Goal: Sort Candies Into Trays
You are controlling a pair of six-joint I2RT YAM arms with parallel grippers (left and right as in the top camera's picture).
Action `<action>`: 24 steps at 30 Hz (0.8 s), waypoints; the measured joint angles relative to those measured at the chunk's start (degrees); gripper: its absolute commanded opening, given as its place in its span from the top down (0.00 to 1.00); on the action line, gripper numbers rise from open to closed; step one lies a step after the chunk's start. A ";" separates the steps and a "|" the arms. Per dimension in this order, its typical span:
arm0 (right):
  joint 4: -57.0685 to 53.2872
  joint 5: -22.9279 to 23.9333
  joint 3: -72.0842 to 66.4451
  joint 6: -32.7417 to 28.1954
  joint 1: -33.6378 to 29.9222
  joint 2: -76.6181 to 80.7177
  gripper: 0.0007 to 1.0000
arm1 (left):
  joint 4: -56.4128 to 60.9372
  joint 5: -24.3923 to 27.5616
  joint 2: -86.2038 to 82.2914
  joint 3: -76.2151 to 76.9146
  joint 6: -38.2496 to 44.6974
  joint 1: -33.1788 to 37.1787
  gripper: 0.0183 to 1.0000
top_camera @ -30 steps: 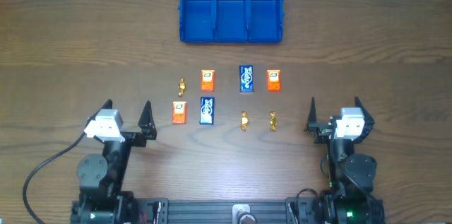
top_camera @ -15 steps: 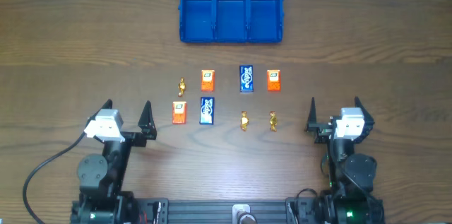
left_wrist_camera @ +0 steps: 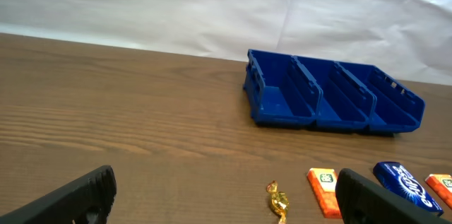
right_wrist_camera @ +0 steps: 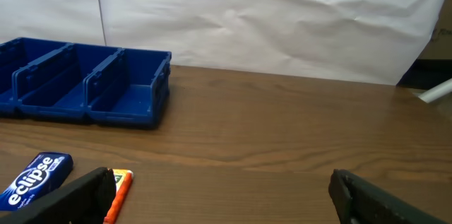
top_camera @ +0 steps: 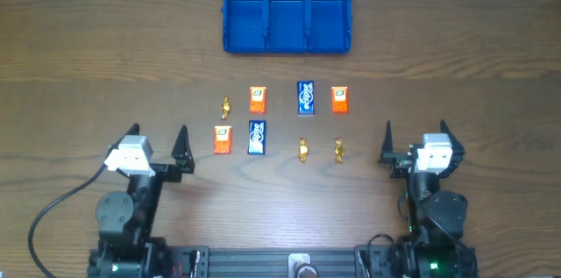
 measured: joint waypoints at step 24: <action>0.17 -0.17 -0.15 -0.17 -0.02 -0.09 0.00 | -30.16 2.05 55.06 38.93 -3.58 -14.21 0.00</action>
